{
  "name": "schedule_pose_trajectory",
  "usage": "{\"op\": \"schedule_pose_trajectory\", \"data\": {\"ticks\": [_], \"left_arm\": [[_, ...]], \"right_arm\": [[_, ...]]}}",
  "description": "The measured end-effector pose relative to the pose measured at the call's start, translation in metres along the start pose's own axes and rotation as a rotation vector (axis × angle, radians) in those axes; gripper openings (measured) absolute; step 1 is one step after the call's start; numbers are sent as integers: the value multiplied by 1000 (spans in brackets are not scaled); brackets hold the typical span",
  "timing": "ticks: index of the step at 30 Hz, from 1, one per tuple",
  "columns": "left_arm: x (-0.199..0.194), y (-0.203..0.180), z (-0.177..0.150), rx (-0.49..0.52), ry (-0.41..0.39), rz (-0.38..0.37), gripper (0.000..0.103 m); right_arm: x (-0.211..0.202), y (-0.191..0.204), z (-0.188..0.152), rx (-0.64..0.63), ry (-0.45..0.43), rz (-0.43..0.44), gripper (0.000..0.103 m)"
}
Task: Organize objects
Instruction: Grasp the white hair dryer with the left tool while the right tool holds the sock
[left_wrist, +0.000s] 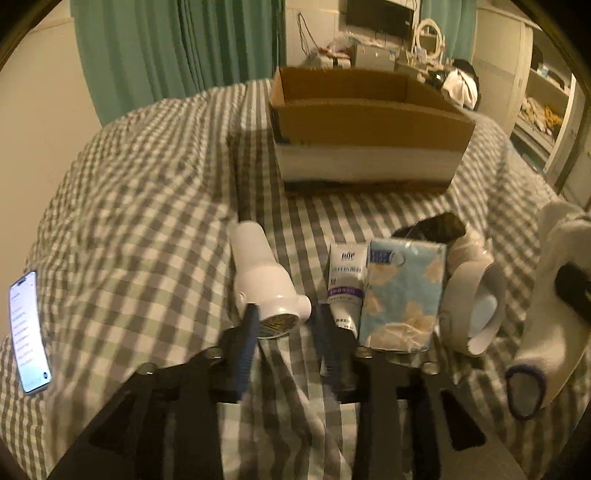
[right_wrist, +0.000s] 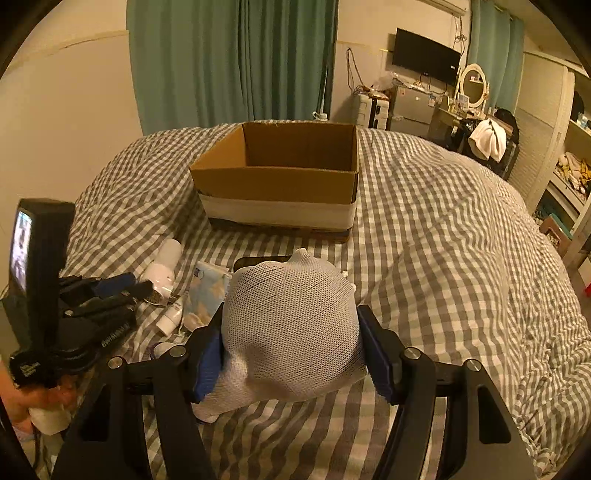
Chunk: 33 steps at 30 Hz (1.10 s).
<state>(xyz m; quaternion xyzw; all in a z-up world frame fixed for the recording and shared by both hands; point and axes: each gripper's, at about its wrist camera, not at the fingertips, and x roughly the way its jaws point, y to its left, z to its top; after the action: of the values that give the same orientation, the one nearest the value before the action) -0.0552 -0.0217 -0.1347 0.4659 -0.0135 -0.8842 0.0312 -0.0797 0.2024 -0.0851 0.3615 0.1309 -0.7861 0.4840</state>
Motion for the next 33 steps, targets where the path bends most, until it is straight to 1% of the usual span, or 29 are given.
{"op": "schedule_pose_trajectory", "data": {"ticks": [2,4,7,11,14,16,18,22,28,29,30,31,32,33], "left_arm": [[13,1,1,-14,27,25,50],[25,7,3,-42,53,43,51],[37,13,7,-77,83,6,51],[51,3,11,-32,98,33,51],[54,3,11,-34,100,31,49],[52,5,12,-47,93,20,48],[47,6,11,-57,82,7,43],[29,5,6,-70,57,1,43],[-15,7,1,-82,-25,-12,41],[-26,6,2,-82,-43,-20,40],[-33,5,3,-80,-58,-23,10],[-39,5,6,-75,-67,-27,4],[-46,5,7,-71,-73,-35,4],[-49,4,9,-60,-70,-22,4]], "right_arm": [[7,-4,0,11,11,7,66],[12,-8,1,22,20,19,66],[20,-14,2,38,32,46,66],[29,-18,2,55,46,78,66],[34,-20,1,61,56,99,66],[36,-20,0,63,62,103,66],[34,-21,-1,66,61,103,66],[25,-18,-1,56,38,89,66],[5,-11,1,30,0,56,66],[2,-11,1,28,-6,54,66],[-3,-10,2,27,-17,50,66],[-6,-10,2,26,-22,48,66],[-12,-9,3,24,-33,41,66],[-16,-9,4,24,-40,38,66]]}}
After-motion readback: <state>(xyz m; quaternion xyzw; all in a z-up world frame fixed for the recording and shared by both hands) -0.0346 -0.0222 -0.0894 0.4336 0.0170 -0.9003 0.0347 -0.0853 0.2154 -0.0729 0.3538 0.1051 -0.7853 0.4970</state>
